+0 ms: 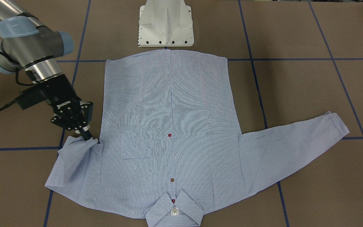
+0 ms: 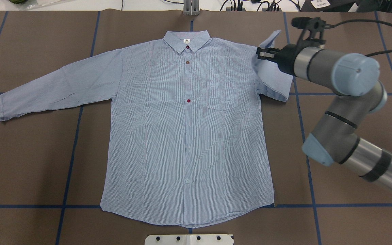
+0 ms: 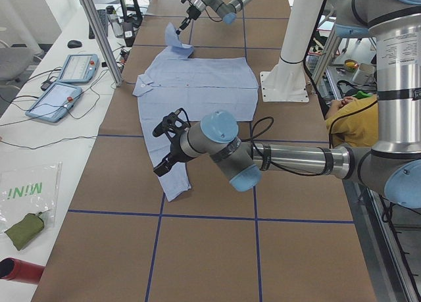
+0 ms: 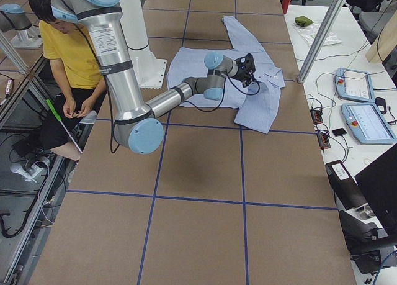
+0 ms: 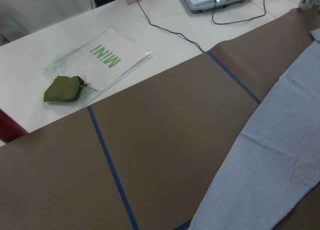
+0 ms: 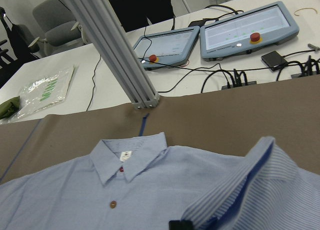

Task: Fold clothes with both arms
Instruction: 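Carry the sleeve cuff with the right gripper across the shirt front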

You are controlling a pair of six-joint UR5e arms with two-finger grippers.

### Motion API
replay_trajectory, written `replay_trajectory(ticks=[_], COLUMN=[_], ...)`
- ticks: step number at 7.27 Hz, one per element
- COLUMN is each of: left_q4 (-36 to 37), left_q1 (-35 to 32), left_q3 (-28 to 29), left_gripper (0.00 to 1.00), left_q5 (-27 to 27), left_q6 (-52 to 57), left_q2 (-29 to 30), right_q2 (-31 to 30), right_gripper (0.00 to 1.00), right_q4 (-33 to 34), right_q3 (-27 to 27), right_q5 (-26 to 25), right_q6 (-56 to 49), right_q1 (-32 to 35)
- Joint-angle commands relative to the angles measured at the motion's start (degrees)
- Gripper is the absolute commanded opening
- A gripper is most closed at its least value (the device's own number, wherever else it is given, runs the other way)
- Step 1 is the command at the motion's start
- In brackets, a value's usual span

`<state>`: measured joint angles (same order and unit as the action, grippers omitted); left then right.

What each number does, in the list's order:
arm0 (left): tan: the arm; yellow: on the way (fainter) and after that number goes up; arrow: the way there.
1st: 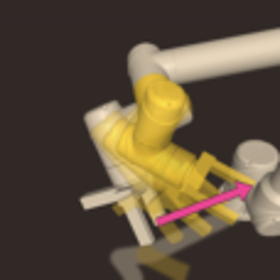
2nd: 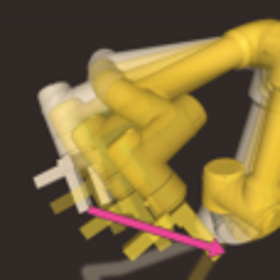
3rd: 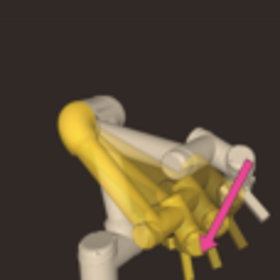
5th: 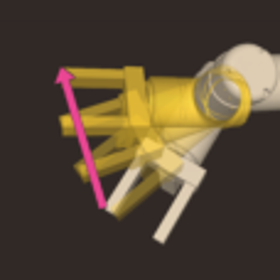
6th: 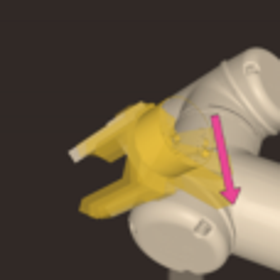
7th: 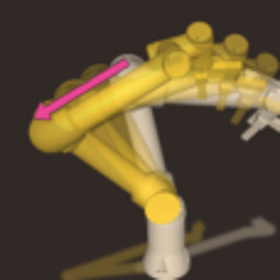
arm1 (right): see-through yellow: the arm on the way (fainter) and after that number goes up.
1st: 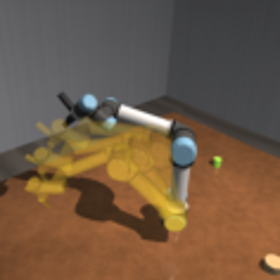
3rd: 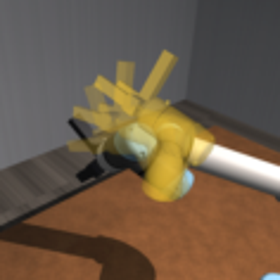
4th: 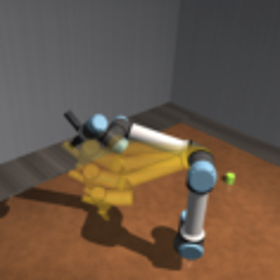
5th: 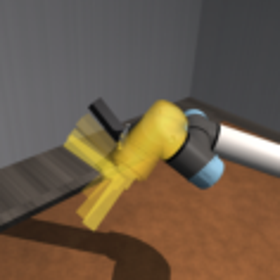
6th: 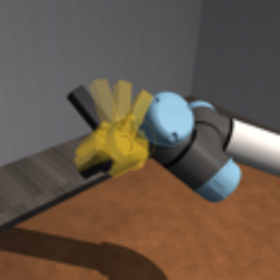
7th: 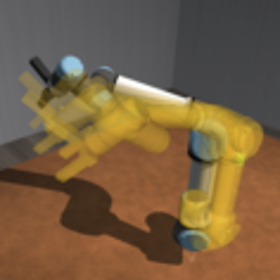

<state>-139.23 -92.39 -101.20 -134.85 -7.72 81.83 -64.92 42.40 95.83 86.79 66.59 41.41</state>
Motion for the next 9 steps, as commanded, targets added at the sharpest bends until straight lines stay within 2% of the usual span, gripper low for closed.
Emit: replay_trajectory(ticks=[1,3,4,6,8,9], left_q4=[0.0,0.0,0.1,0.1,0.0,0.0], left_q1=[-0.1,-0.1,-0.1,-0.1,-0.1,-0.1], left_q3=[0.0,0.1,0.1,0.2,0.7,0.7], left_gripper=[1.00,1.00,1.00,1.00,1.00,1.00], left_q5=[0.0,0.0,0.0,0.0,0.0,0.0], left_q6=[0.0,0.1,0.1,0.1,0.1,0.1], left_q2=[0.0,-0.1,-0.1,-0.2,-0.2,-0.2], right_q2=[10.8,22.2,24.6,26.0,29.0,31.5], right_gripper=[0.00,0.00,0.00,0.00,0.00,0.00], right_q4=[11.5,11.8,11.8,12.3,13.4,18.0], right_q3=[-2.0,-14.6,-18.0,-19.3,-24.2,-25.6], right_q5=[-7.1,-14.0,-16.2,-17.1,-17.7,-17.7], right_q6=[2.4,6.0,7.1,7.1,7.2,7.3], right_q1=[-5.4,-9.2,-11.2,-13.4,-15.0,-15.5])
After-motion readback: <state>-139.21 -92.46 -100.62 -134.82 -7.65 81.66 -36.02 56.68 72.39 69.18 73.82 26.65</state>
